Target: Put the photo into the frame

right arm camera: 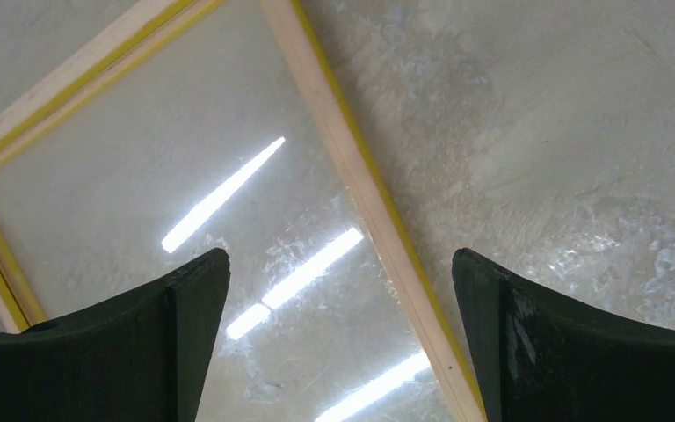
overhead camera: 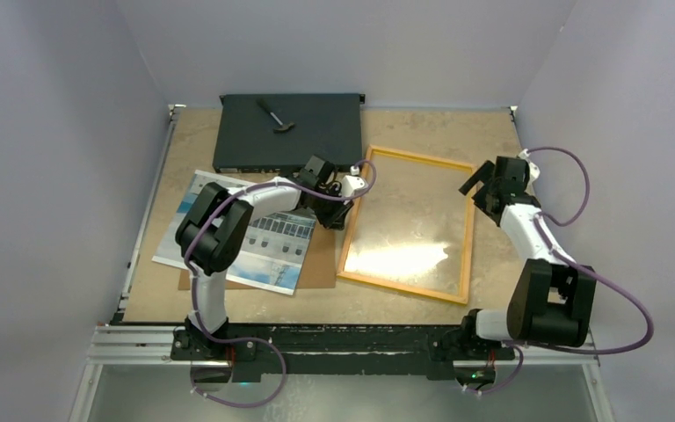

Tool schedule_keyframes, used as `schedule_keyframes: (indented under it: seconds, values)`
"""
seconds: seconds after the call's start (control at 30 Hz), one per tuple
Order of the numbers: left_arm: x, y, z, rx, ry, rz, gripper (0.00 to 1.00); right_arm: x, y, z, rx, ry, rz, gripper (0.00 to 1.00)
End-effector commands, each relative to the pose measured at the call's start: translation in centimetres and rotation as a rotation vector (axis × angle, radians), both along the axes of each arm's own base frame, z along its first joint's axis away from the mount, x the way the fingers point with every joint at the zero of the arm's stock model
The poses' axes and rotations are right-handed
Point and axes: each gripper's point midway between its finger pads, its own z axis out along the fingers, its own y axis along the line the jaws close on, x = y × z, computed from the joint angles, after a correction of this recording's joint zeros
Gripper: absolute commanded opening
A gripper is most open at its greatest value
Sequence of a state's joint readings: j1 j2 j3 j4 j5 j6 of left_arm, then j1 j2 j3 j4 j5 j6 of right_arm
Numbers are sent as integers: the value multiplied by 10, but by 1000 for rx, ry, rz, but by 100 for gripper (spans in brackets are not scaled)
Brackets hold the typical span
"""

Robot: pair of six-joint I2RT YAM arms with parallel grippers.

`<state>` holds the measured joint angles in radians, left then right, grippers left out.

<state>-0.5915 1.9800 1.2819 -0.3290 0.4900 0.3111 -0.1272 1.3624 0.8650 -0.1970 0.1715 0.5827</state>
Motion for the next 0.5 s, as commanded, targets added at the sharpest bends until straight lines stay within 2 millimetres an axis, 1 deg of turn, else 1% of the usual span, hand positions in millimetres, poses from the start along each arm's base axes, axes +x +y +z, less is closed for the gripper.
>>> schedule_keyframes:
  seconds: [0.0, 0.07, 0.13, 0.23, 0.37, 0.47]
  values:
    - [-12, -3, 10, -27, 0, -42, 16, -5, -14, -12, -2, 25, -71, 99]
    - [-14, -4, 10, -28, 3, -47, 15, -1, -14, -22, 15, 39, -67, 99]
    - [-15, -5, 9, -28, 6, -48, 15, 6, -9, -32, 46, 50, -51, 99]
    - [-18, -7, 7, -30, 14, -54, 16, 16, -3, -42, 88, 38, -33, 99]
    - [-20, -15, 1, -29, 20, -66, 15, 31, 4, -45, 140, 25, -8, 99]
    - [-14, -22, -2, -33, 27, -61, 15, 42, 6, -41, 161, 11, -2, 99]
